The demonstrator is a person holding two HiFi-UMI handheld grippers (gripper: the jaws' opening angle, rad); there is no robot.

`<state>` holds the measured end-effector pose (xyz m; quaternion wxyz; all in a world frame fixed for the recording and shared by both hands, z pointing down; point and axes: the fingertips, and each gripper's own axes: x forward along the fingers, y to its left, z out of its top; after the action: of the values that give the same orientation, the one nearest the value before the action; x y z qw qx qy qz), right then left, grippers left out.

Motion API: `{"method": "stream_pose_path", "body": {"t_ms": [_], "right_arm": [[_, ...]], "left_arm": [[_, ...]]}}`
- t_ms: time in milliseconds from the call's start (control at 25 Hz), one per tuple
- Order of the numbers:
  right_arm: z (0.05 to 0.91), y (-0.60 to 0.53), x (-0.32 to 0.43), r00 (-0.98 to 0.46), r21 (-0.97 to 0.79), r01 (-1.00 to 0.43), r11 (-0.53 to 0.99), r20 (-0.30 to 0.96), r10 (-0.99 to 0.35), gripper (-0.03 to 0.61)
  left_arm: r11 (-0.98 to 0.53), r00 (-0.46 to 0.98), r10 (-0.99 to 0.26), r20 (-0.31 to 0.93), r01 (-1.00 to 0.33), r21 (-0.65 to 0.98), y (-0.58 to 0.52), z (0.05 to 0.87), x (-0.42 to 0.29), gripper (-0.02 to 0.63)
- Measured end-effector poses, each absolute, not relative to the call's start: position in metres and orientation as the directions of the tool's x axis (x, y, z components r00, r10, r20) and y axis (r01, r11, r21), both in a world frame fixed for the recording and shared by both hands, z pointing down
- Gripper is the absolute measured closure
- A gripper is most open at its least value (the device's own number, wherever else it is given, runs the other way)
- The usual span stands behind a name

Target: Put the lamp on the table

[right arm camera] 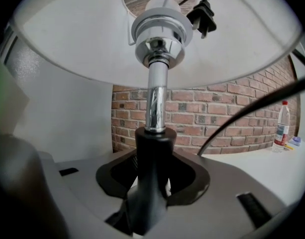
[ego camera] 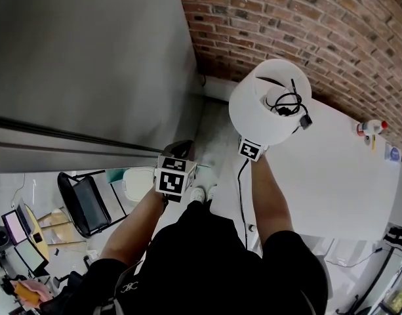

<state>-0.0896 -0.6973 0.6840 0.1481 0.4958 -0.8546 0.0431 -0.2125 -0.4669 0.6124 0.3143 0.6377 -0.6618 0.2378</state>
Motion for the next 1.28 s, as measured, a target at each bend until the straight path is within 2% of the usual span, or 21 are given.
{"method": "stream_pose_path", "body": {"t_ms": [120, 320, 440, 480, 720, 1080, 1280], "right_arm": [[0.692, -0.687, -0.083, -0.455, 0.038, -0.87, 0.492, 0.322, -0.83, 0.422], [0.701, -0.655, -0.061, -0.415, 0.028, -0.888, 0.459, 0.382, -0.826, 0.426], [0.699, -0.632, -0.046, -0.397, 0.024, -0.894, 0.448, 0.423, -0.815, 0.563], [0.696, -0.625, -0.042, -0.397, 0.022, -0.893, 0.449, 0.432, -0.81, 0.578], [0.664, -0.584, -0.026, -0.404, 0.019, -0.886, 0.463, 0.456, -0.793, 0.58], [0.567, -0.545, 0.006, -0.355, -0.019, -0.925, 0.38, 0.406, -0.842, 0.58], [0.519, -0.525, 0.011, -0.376, -0.042, -0.921, 0.387, 0.352, -0.857, 0.58]], "left_arm": [[0.069, 0.012, -0.698, 0.716, -0.994, 0.084, -0.464, 0.611, -0.216, 0.614], [0.044, 0.037, -0.712, 0.701, -0.994, 0.097, -0.464, 0.608, -0.211, 0.614], [0.01, 0.065, -0.723, 0.688, -0.994, 0.105, -0.468, 0.603, -0.204, 0.614], [-0.002, 0.075, -0.727, 0.683, -0.994, 0.107, -0.469, 0.602, -0.201, 0.614], [-0.082, 0.147, -0.745, 0.651, -0.988, 0.13, -0.478, 0.593, -0.173, 0.614], [-0.188, 0.255, -0.789, 0.559, -0.966, 0.175, -0.489, 0.562, -0.121, 0.614], [-0.232, 0.288, -0.81, 0.512, -0.958, 0.171, -0.488, 0.542, -0.098, 0.614]]}}
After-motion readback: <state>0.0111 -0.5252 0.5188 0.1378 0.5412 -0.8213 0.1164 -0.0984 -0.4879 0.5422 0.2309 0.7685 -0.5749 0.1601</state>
